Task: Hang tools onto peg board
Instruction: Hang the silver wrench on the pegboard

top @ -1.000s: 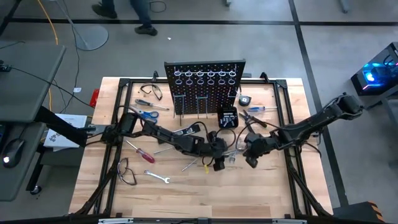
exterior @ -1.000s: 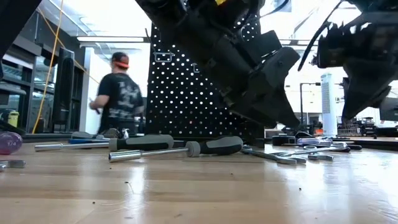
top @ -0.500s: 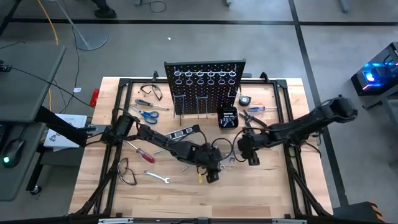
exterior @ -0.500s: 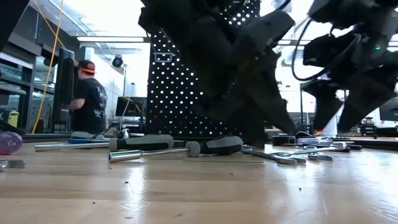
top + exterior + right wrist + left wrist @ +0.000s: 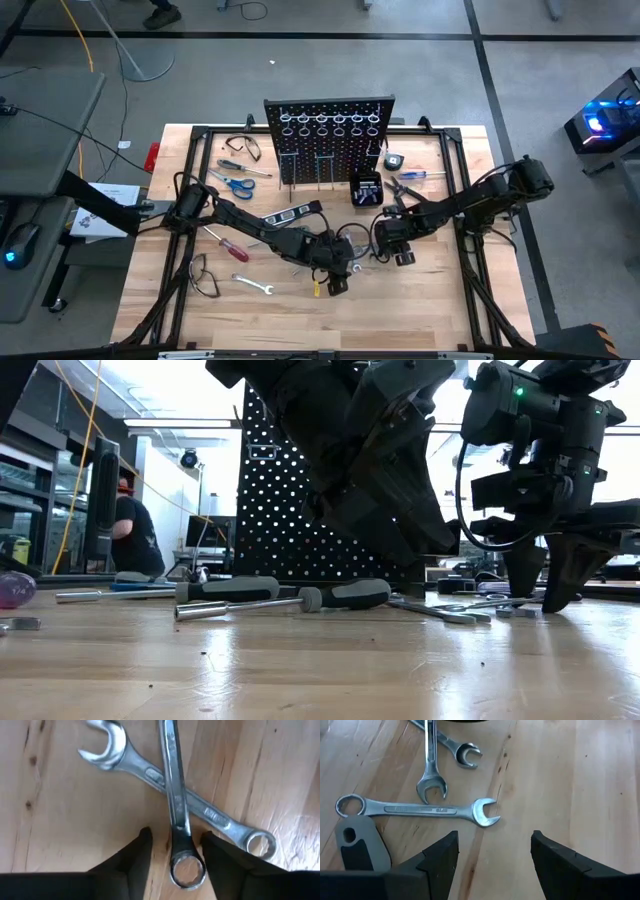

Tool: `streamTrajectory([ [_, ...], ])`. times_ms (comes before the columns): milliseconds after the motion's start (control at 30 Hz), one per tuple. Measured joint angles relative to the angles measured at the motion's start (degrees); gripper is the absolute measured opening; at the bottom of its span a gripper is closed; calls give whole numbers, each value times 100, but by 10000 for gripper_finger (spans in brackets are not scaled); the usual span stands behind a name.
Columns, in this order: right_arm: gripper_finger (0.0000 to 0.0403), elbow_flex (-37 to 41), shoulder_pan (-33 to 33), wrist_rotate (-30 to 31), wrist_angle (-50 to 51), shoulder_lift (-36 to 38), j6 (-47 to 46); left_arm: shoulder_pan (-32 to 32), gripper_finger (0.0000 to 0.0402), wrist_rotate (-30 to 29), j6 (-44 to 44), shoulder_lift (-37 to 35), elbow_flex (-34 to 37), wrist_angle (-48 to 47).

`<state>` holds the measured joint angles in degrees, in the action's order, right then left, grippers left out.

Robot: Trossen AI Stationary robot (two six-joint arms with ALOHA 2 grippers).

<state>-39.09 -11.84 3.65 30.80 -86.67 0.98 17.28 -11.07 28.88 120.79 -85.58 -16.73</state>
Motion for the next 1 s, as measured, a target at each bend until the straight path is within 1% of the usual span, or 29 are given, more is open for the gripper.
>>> streamTrajectory([
  [67,126,18,2,53,-10,0,-17,0,230,0,-4,0,0,-7],
  [133,81,41,4,210,-31,-25,-125,-5,230,2,-10,-11,0,-3],
  [200,28,38,4,364,-80,-33,-439,-20,230,2,-20,-81,2,-17],
  [233,16,31,7,359,-125,-32,-638,-38,230,4,-21,-149,2,-2],
  [333,9,-132,-36,327,51,-21,-1105,-126,230,-57,-257,-434,2,-146],
  [467,4,-695,-228,322,769,283,-1260,-266,230,-409,-799,-997,2,-470],
  [600,3,-1474,-503,384,1534,737,-1407,-399,229,-882,-1348,-1745,2,-520],
  [700,2,-2235,-598,428,1989,984,-1474,-465,230,-1150,-1809,-2204,-2,-259],
  [767,2,-2701,-597,446,2398,983,-1546,-496,230,-1164,-2379,-2451,-2,47],
  [867,1,-3118,-524,453,2847,918,-1556,-474,230,-1023,-3032,-2664,-9,406],
  [933,1,-3270,-483,365,2985,820,-1537,-472,230,-932,-3112,-2726,-9,372],
  [1000,1,-3349,-466,325,2974,701,-1420,-483,230,-803,-3052,-2722,-9,110],
])
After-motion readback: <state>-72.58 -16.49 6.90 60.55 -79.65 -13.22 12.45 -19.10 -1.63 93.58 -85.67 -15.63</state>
